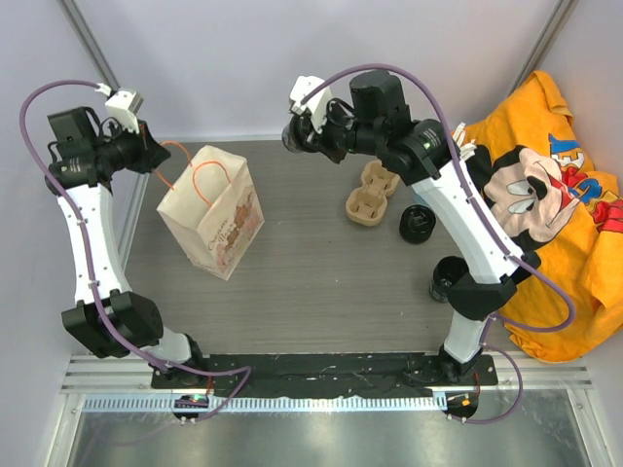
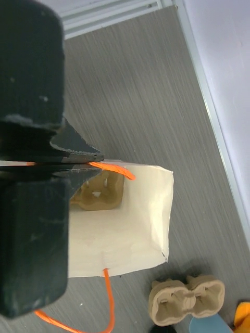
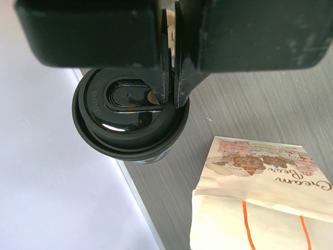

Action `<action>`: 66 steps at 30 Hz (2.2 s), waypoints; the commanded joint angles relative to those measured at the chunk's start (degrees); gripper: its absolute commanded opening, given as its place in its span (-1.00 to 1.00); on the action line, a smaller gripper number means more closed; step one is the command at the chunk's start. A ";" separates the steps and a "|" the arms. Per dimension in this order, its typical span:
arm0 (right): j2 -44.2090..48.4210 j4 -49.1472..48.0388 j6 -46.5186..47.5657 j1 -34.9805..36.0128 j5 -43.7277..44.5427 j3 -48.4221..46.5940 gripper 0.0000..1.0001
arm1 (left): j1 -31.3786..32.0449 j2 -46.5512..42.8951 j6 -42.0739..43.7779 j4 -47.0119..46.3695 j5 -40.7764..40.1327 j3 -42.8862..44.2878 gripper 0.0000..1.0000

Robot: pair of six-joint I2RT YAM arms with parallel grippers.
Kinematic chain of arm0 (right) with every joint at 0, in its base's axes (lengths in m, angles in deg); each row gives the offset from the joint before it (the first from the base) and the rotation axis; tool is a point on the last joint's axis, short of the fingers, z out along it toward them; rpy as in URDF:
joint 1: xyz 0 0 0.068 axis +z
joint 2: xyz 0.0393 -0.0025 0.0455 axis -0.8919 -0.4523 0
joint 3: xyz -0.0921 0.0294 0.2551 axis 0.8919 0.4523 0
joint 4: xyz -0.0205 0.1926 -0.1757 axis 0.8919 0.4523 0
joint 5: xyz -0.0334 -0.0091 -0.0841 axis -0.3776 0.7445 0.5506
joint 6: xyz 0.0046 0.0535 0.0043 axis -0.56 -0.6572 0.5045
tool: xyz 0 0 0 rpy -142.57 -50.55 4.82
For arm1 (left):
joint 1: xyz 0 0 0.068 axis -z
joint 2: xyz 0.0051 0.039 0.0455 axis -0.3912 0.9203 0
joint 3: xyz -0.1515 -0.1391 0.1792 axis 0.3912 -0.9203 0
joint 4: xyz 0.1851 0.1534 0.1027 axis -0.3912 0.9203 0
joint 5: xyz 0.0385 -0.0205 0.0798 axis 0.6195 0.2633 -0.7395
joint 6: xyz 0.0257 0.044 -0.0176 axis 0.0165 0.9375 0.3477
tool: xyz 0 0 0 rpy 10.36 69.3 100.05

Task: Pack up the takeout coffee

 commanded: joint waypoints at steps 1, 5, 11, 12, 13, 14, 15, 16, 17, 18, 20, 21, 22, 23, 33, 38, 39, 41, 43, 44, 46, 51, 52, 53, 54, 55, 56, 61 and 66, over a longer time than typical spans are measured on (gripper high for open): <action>2.26 -0.52 -2.05 -0.91 -2.95 -3.05 -0.98 | -0.40 -0.60 -2.48 -0.73 6.25 0.86 -1.00; 2.26 -0.52 -2.31 -1.26 -3.47 -3.67 -0.98 | 0.12 -1.03 -5.47 -0.82 8.27 0.86 -0.99; 2.26 -0.52 -3.28 -2.49 -4.09 -5.68 -0.98 | 5.55 -3.93 -9.69 -1.79 6.61 -0.36 -1.00; 2.26 -0.52 -3.37 -2.84 -4.18 -5.95 -0.98 | 6.71 -4.46 -9.87 -1.79 6.00 -0.45 -0.99; 2.26 -0.52 -3.63 -3.28 -4.27 -6.13 -0.98 | 7.94 -5.25 -10.48 -1.79 4.42 -0.63 -0.99; 2.35 -0.52 -3.72 -3.55 -4.44 -6.56 -0.98 | 10.21 -5.51 -10.92 -1.79 3.97 -0.54 -1.00; 2.43 -0.52 -3.81 -3.72 -4.70 -6.74 -0.98 | 11.10 -5.69 -11.53 -1.79 3.97 -0.28 -1.00; 2.52 -0.52 -3.89 -3.99 -4.88 -6.83 -0.98 | 11.90 -5.78 -12.15 -1.88 3.88 -0.10 -1.00; 2.61 -0.52 -4.24 -4.34 -5.06 -7.18 -0.98 | 13.64 -5.78 -13.11 -1.88 3.36 0.24 -1.00; 2.87 -0.61 -4.42 -4.51 -5.41 -7.36 -0.98 | 14.27 -5.87 -13.21 -1.96 3.35 0.68 -1.00; 3.05 -0.70 -4.77 -5.21 -5.67 -8.06 -0.98 | 16.11 -5.61 -16.62 -2.23 2.57 1.30 -1.00; 3.31 -0.78 -4.95 -5.57 -5.59 -8.32 -0.98 | 16.64 -5.52 -17.60 -2.49 2.48 1.74 -1.00; 3.40 -0.96 -4.95 -5.92 -5.59 -8.59 -0.98 | 17.78 -5.52 -18.56 -2.93 2.21 1.92 -1.00; 3.49 -0.87 -5.12 -6.71 -5.67 -9.02 -0.98 | 18.31 -5.60 -21.01 -3.54 2.04 2.01 -0.99; 5.25 -1.22 -6.97 -10.32 -8.40 -10.79 -0.98 | 23.42 -5.69 -37.27 -10.57 2.21 2.89 -0.99; 5.51 -1.22 -8.20 -10.40 -10.50 -10.79 -0.98 | 24.56 -5.69 -44.75 -17.87 7.92 -2.73 -0.99; 5.51 -1.31 -8.46 -10.32 -11.20 -10.79 -0.98 | 24.56 -5.61 -45.63 -19.61 8.45 -3.17 -0.99; 5.34 -1.40 -9.60 -10.40 -12.70 -10.26 -0.98 | 24.82 -5.43 -48.71 -21.47 10.02 -4.14 -0.99; 5.16 -1.49 -10.31 -10.32 -15.07 -9.73 -0.98 | 25.09 -5.43 -51.25 -23.75 10.73 -5.63 -0.99; 5.07 -1.84 -11.44 -10.32 -15.95 -9.56 -0.98 | 25.17 -5.52 -51.79 -24.37 10.56 -6.25 -0.99; 4.63 -2.36 -12.76 -10.32 -18.58 -9.03 -0.98 | 25.35 -5.52 -52.84 -26.04 10.65 -8.62 -0.99; 2.79 -4.21 -17.34 -10.06 -23.77 -6.84 -0.99 | 25.44 -5.43 -53.99 -28.50 10.12 -13.45 -0.99; 2.61 -4.65 -17.95 -9.97 -24.30 -5.61 -0.99 | 25.44 -5.43 -53.99 -28.60 9.86 -13.98 -0.99; 2.44 -5.35 -18.65 -9.36 -24.65 -5.08 -0.99 | 25.35 -5.34 -53.99 -28.86 9.77 -14.34 -0.99; 2.26 -5.44 -19.53 -9.00 -24.92 -4.55 -0.99 | 25.44 -5.34 -53.99 -29.38 9.77 -14.69 -0.99; 2.09 -5.44 -19.45 -8.30 -24.92 -3.59 -0.98 | 25.44 -5.25 -53.99 -29.47 9.77 -15.13 -0.99; 2.08 -5.36 -19.28 -7.60 -24.83 -2.88 -0.99 | 25.44 -5.17 -53.73 -29.82 9.68 -15.39 -0.99; 1.12 -7.37 -20.33 -4.69 -25.18 -0.59 -0.99 | 25.44 -5.17 -53.55 -30.00 9.77 -15.84 -0.99; -1.96 -9.13 -20.86 -4.34 -23.87 -2.26 -0.99 | 25.18 -5.60 -51.71 -27.81 8.81 -15.31 -0.99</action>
